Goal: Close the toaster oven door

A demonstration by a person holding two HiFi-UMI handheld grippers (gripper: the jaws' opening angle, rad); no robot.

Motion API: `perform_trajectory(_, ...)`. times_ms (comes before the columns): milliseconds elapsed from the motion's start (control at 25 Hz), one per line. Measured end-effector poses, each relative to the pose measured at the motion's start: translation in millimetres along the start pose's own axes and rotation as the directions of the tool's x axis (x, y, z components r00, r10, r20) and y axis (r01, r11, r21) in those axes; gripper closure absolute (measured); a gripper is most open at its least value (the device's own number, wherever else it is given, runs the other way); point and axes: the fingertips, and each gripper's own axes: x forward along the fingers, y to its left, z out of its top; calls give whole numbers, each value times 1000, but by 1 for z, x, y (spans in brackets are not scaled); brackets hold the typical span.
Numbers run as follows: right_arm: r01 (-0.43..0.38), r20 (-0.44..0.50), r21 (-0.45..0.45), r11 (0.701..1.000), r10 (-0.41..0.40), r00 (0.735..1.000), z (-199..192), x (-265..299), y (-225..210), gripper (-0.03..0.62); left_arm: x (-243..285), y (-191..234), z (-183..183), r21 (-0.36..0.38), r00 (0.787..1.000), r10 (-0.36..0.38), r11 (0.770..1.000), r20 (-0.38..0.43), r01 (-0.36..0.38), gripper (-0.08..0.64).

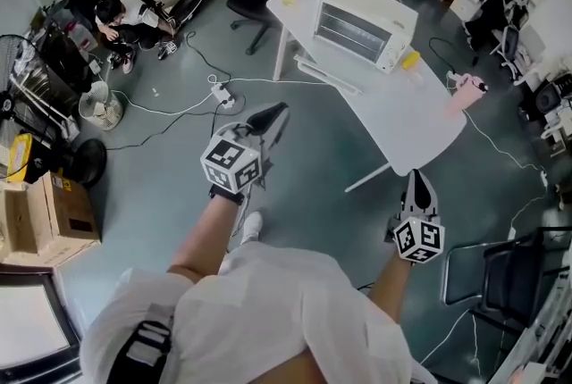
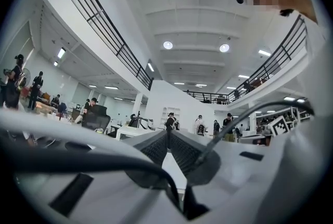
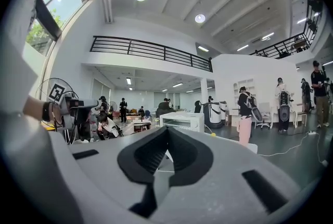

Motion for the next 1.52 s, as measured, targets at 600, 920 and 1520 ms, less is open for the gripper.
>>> perform_trajectory(600, 32, 39, 22, 999, -33, 999, 23, 123, 54, 589, 26, 149, 28, -15, 999, -4, 1000, 45, 5, 541)
perform_trajectory(920, 91, 60, 43, 995, -93, 994, 24, 152, 66, 589, 41, 187, 34, -17, 997, -50, 999, 63, 51, 541)
perform_trajectory(1520, 44, 42, 49, 998, -46, 998, 19, 223, 28, 588, 136, 190, 9, -2, 995, -93, 996, 25, 93, 541)
